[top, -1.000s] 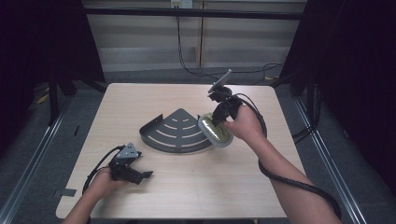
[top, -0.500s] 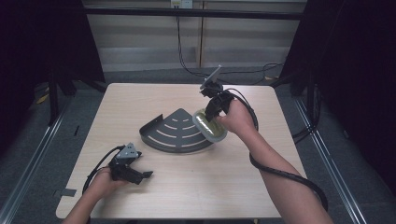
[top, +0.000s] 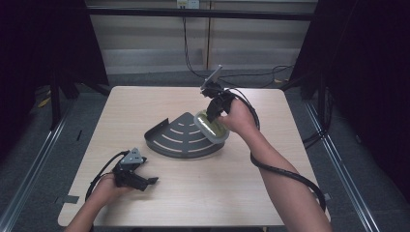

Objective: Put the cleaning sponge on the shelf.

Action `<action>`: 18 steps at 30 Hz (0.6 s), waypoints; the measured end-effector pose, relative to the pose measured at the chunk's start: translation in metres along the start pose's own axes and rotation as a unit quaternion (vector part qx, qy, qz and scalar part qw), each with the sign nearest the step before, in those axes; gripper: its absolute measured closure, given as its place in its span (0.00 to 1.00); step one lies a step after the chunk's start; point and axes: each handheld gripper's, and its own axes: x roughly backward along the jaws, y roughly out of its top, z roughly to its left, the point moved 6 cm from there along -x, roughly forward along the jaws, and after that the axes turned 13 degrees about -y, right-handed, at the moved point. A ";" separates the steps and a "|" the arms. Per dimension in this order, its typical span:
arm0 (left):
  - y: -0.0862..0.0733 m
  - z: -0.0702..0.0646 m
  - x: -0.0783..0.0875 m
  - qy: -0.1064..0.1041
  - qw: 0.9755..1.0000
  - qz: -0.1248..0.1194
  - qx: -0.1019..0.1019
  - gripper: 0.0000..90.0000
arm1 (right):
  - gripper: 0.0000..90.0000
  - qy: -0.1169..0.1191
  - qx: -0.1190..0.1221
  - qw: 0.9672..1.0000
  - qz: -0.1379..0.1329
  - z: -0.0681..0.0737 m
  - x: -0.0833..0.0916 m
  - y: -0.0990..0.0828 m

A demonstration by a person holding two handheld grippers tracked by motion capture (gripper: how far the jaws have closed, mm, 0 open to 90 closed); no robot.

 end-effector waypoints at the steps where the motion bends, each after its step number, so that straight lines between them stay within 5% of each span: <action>1: 0.000 0.000 0.000 0.000 1.000 0.000 0.000 0.09 | 0.80 0.000 0.000 1.000 0.000 0.000 0.000 0.000; 18: 0.000 0.000 0.000 0.000 1.000 0.000 0.000 0.09 | 0.80 -0.005 0.018 1.000 -0.008 0.012 -0.017 0.022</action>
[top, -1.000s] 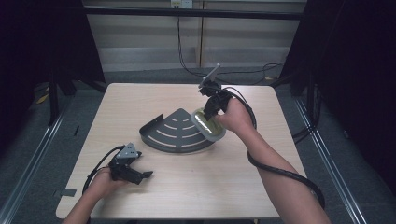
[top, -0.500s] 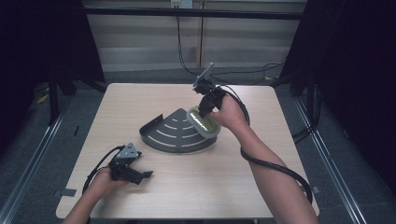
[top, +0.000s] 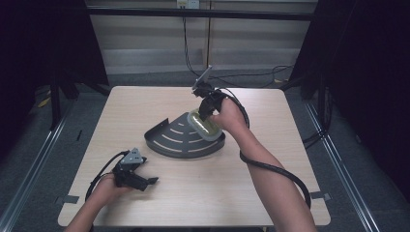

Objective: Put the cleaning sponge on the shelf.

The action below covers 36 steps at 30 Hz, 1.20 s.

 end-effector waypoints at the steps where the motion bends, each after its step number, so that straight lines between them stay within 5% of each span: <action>1: 0.000 0.000 0.000 0.000 1.000 0.000 0.000 0.09 | 0.80 -0.001 0.002 1.000 -0.002 0.000 -0.001 0.001; 36: 0.000 0.000 0.000 0.001 1.000 -0.001 -0.001 0.09 | 0.80 0.028 0.010 1.000 0.012 0.013 -0.046 -0.009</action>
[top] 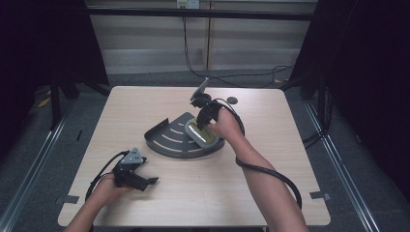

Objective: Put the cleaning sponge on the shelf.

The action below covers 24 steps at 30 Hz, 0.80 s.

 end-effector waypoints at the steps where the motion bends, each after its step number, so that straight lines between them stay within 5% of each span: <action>1: 0.000 0.000 0.000 0.001 1.000 0.000 0.000 0.09 | 0.80 0.001 0.000 1.000 0.001 0.000 -0.001 0.000; 24: 0.000 0.000 0.000 0.002 1.000 -0.002 0.000 0.09 | 0.80 0.002 0.007 1.000 0.012 -0.002 -0.012 -0.006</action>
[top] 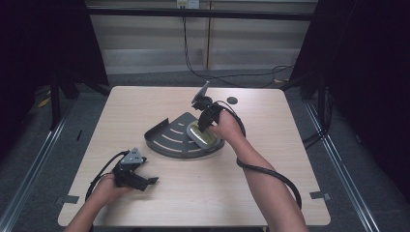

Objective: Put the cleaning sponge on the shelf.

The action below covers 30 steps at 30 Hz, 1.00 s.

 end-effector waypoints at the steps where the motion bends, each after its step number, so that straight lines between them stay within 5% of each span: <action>1: 0.000 0.000 0.000 0.000 1.000 0.000 0.000 0.09 | 0.80 0.000 0.000 1.000 0.000 0.000 0.000 0.000; 30: 0.000 0.000 0.000 0.000 1.000 0.000 0.000 0.09 | 0.79 -0.006 0.003 1.000 0.003 -0.008 -0.007 -0.005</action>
